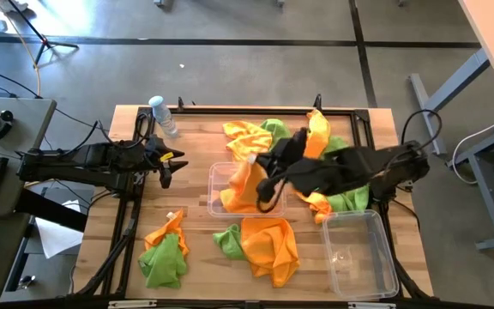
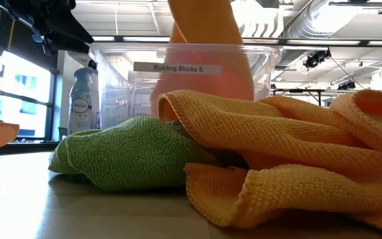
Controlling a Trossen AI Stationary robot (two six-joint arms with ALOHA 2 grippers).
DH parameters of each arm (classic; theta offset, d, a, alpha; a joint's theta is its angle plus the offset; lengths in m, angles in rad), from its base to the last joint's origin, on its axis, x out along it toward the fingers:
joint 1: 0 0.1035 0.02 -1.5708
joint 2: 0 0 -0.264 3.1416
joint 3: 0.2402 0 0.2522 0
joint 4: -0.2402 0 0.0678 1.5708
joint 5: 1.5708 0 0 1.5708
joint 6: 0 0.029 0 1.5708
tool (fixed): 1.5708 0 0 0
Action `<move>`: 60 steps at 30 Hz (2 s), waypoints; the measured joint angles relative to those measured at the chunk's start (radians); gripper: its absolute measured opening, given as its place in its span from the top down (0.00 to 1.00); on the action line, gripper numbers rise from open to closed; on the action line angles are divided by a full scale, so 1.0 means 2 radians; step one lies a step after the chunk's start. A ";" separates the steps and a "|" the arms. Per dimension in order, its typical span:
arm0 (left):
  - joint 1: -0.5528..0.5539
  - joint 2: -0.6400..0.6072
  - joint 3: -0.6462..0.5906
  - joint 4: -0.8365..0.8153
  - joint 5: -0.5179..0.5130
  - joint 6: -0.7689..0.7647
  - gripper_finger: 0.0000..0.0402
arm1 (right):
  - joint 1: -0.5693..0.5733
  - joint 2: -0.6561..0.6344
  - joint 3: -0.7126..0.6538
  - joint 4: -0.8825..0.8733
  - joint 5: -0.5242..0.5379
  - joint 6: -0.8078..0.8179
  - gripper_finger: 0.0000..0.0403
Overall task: Sort microfiber towel by color & place in baskets
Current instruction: Put the orange towel into the top transparent bin
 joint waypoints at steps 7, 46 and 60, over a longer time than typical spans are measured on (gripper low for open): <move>0.000 0.000 0.000 0.000 0.000 0.000 0.58 | -0.031 0.005 -0.125 0.147 -0.039 0.031 1.00; 0.000 0.012 0.000 -0.022 0.000 0.042 0.58 | -0.099 0.177 -0.140 0.029 -0.306 0.385 1.00; 0.000 0.012 0.000 -0.022 0.000 0.063 0.58 | -0.121 0.211 -0.141 0.035 -0.309 0.414 1.00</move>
